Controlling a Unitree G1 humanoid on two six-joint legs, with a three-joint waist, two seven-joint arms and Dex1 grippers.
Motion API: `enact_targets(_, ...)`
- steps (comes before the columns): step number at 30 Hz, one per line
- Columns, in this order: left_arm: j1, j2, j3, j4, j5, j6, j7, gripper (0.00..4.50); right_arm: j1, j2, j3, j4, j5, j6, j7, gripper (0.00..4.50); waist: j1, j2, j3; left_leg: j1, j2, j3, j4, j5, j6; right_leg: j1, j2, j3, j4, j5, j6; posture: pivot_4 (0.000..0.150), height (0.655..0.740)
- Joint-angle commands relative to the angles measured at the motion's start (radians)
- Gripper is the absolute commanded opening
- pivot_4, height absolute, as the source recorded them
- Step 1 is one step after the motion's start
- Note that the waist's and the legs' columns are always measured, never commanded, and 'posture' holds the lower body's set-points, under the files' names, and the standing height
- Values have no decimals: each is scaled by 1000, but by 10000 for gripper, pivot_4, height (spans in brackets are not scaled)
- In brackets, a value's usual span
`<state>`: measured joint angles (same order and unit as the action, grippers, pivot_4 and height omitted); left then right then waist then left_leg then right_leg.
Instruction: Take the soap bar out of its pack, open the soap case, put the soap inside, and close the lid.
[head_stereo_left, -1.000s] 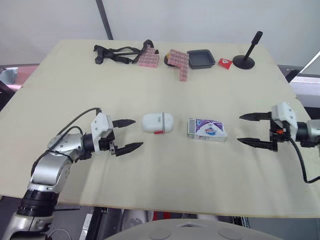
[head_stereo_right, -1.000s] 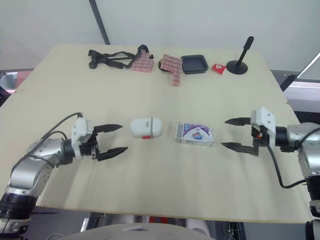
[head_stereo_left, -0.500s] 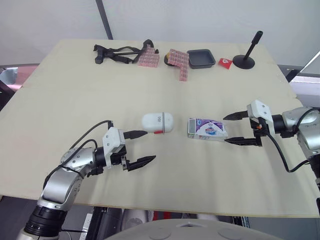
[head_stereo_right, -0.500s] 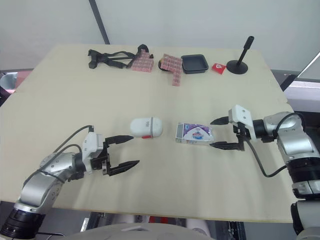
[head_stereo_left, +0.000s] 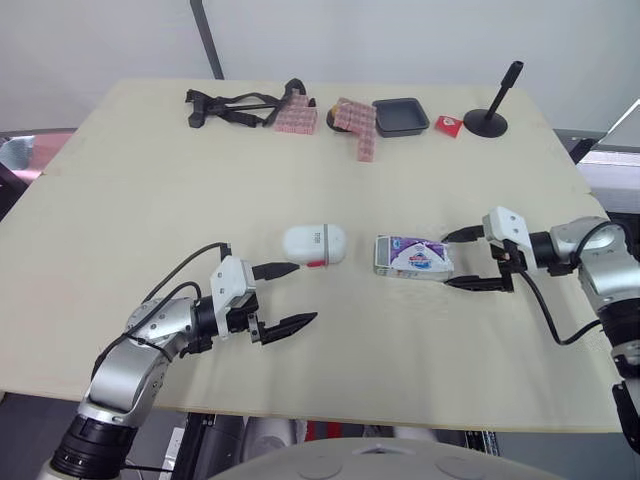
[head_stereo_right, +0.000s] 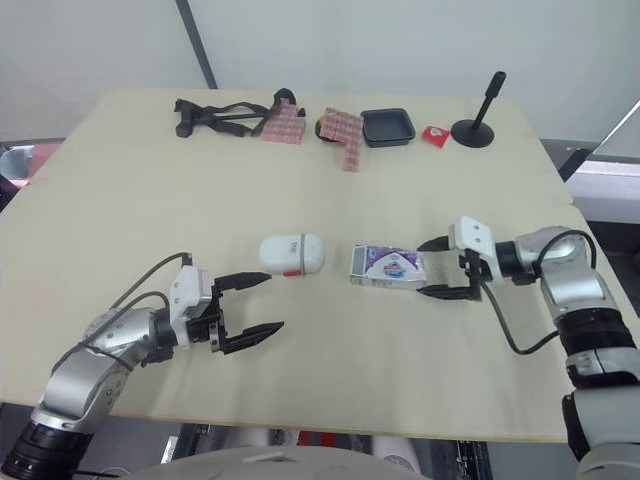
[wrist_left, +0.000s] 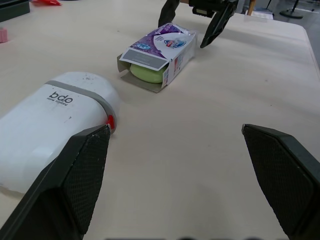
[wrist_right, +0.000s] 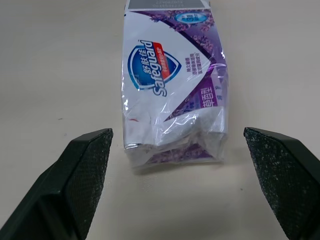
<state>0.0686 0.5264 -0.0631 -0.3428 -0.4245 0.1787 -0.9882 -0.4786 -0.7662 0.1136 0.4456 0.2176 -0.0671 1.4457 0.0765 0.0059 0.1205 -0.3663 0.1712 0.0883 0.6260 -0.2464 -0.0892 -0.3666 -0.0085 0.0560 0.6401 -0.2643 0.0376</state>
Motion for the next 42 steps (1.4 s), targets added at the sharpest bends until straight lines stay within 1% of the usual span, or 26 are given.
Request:
enact_targets(1,2,-2,-11,-55,-13,-2,10,44657,-16,11,-7,9,-5,-32,6,45000,0,0,0,0,0,0,0,0,0,0,0,0,0,0,0,1500,7400)
enact_targets(20,4,-13,-28,-49,-14,-9,34,44657,-37,51,-6,89,-34,-128,8,45000,1,0,0,-1,0,0,2,0,0,-1,0,0,2,0,0,1500,7400)
enact_targets(29,27,-20,-35,-16,2,-58,24,44657,-69,64,-2,138,-37,-150,15,45000,1,0,0,-1,0,0,3,0,0,-1,0,0,4,0,0,1500,7400)
enact_targets(32,32,-22,-36,-22,5,-60,29,45000,-68,68,2,146,-41,-154,16,36963,1,0,0,-2,0,0,4,0,0,-2,0,0,4,0,0,1500,7400)
enact_targets(35,32,-22,-37,-29,6,-56,35,45000,-67,73,5,157,-45,-161,13,26764,0,0,0,-2,1,0,5,0,0,-2,0,0,5,0,0,1500,7400)
enact_targets(40,36,-17,-33,-20,6,-63,31,45000,-61,75,6,157,-44,-166,10,11182,-2,0,0,-2,1,1,6,0,0,-3,0,0,8,0,0,1500,7400)
enact_targets(42,37,-16,-32,-15,7,-66,28,45000,-60,73,6,156,-46,-169,8,9532,-3,0,0,-2,1,1,7,0,0,-3,0,0,8,0,0,1500,7400)
